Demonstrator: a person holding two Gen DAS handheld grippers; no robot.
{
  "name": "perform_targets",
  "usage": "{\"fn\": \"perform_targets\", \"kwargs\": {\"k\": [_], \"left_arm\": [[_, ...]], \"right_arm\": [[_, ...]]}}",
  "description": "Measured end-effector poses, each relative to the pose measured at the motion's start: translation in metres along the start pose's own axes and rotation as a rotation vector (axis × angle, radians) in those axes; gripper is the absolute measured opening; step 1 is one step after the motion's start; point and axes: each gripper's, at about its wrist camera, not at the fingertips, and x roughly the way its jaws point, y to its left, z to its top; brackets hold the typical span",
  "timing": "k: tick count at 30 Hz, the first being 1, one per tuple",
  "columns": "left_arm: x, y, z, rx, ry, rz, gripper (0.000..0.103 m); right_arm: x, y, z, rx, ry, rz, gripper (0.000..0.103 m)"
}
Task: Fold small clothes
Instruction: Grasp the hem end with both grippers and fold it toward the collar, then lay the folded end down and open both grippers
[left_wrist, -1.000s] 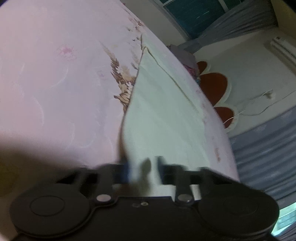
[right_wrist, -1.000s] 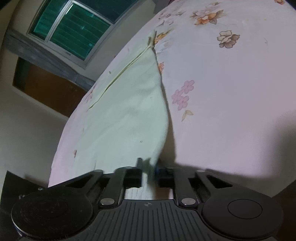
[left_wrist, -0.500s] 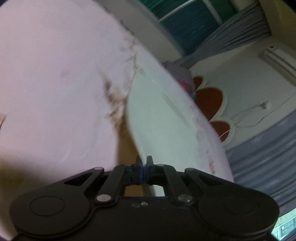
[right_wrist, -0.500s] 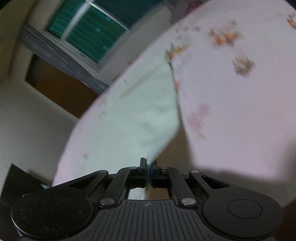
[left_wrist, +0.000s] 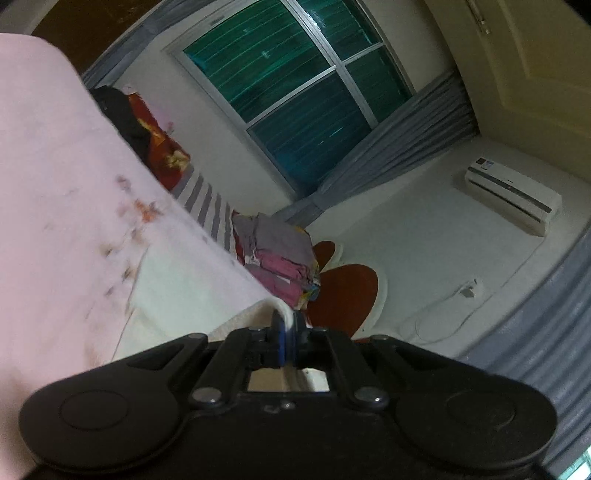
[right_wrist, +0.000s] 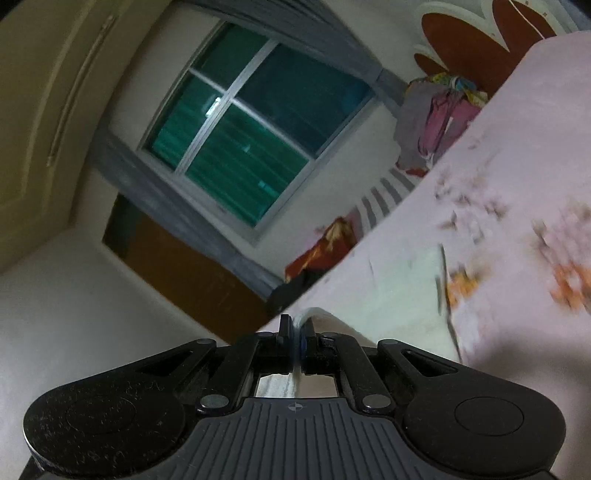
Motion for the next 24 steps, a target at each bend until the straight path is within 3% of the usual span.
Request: {"fn": "perform_targets", "kwargs": {"k": [6,10,19,21,22,23,24], "left_arm": [[0.097,0.051,0.016,-0.051,0.118,0.132,0.003],[0.145,0.088,0.010,-0.074,0.223,0.216,0.003],[0.195,0.122,0.029,-0.163,0.232,0.204,0.005],[0.204,0.126,0.034,-0.183,0.211,0.207,0.032],[0.209,0.128,0.036,-0.193,0.203,0.206,0.038],[0.213,0.129,0.038,-0.204,0.190,0.201,0.054],[0.216,0.130,0.039,-0.210,0.176,0.196,0.072]], "right_arm": [[0.096,-0.037,0.049,0.055,0.033,-0.108,0.003],[0.151,-0.088,0.046,0.118,0.118,-0.217,0.003],[0.193,-0.143,0.048,0.205,0.181,-0.288,0.003],[0.204,-0.152,0.054,0.239,0.191,-0.274,0.003],[0.208,-0.156,0.056,0.264,0.190,-0.268,0.005],[0.214,-0.162,0.058,0.290,0.189,-0.281,0.012],[0.214,-0.162,0.060,0.304,0.176,-0.297,0.045]]}}
